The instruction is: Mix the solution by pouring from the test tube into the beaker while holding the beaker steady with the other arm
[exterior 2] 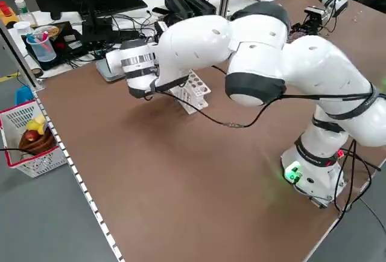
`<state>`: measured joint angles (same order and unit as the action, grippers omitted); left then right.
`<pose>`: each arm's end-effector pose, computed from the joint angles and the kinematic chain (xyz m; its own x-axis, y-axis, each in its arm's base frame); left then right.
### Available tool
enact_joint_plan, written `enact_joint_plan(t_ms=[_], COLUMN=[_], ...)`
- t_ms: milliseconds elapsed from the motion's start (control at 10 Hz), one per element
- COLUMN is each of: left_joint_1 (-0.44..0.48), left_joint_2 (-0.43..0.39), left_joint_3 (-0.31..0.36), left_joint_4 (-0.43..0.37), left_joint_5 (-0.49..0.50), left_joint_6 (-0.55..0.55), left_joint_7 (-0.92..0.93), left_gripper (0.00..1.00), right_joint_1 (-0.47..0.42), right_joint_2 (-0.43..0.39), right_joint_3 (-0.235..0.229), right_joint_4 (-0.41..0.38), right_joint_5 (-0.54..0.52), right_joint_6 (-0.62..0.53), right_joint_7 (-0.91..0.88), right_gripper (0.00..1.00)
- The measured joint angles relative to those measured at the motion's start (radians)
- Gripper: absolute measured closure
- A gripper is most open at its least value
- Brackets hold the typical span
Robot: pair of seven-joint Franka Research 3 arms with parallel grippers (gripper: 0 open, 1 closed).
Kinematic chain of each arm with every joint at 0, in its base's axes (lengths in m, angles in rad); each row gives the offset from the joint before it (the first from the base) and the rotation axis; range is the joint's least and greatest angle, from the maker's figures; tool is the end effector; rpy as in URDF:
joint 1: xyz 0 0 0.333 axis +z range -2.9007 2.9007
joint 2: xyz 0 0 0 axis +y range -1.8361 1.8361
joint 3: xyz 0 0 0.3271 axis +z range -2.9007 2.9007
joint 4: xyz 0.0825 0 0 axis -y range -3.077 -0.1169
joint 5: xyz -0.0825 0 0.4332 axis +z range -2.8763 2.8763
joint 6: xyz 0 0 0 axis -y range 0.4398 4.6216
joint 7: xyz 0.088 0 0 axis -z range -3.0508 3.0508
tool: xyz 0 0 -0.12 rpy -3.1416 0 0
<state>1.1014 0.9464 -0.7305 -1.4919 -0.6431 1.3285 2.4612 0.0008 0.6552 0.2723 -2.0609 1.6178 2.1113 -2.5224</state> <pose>0.6182 0.2378 0.2291 -0.2669 -0.0001 0.9637 -0.9523 0.1537 -0.2637 0.5470 0.2242 0.0812 0.1838 0.2872 0.9401 0.9816 -0.1041 -0.1601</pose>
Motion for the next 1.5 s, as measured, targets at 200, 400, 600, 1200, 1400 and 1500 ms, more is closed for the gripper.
enact_joint_plan(t_ms=[200, 400, 600, 1200, 1400, 1500], left_joint_1=[0.0, 0.0, 0.005, 0.022, 0.028, 0.031], left_joint_2=[0.005, 0.005, 0.005, 0.002, 0.002, 0.002], left_joint_3=[0.005, 0.005, 0.009, 0.017, 0.032, 0.034], left_joint_4=[-0.018, -0.055, -0.061, -0.061, -0.059, -0.058], left_joint_5=[0.0, 0.0, 0.0, 0.0, 0.0, 0.0], left_joint_6=[-0.001, -0.001, -0.001, -0.02, -0.02, -0.02], left_joint_7=[0.003, 0.003, 0.003, 0.002, 0.002, 0.002], left_gripper=[0.78, 0.78, 0.78, 0.78, 0.78, 0.78], right_joint_1=[-0.063, -0.175, -0.314, -0.425, -0.423, -0.423], right_joint_2=[-0.049, -0.09, -0.104, -0.125, -0.155, -0.168], right_joint_3=[0.009, 0.088, 0.24, 0.419, 0.423, 0.421], right_joint_4=[-0.001, 0.009, 0.038, 0.142, 0.172, 0.188], right_joint_5=[-0.126, -0.306, -0.521, -1.183, -1.302, -1.319], right_joint_6=[0.041, 0.128, 0.272, 0.445, 0.445, 0.44], right_joint_7=[0.076, 0.208, 0.422, 1.312, 1.611, 1.721], right_gripper=[0.0, 0.0, 0.0, 0.0, 0.0, 0.0])
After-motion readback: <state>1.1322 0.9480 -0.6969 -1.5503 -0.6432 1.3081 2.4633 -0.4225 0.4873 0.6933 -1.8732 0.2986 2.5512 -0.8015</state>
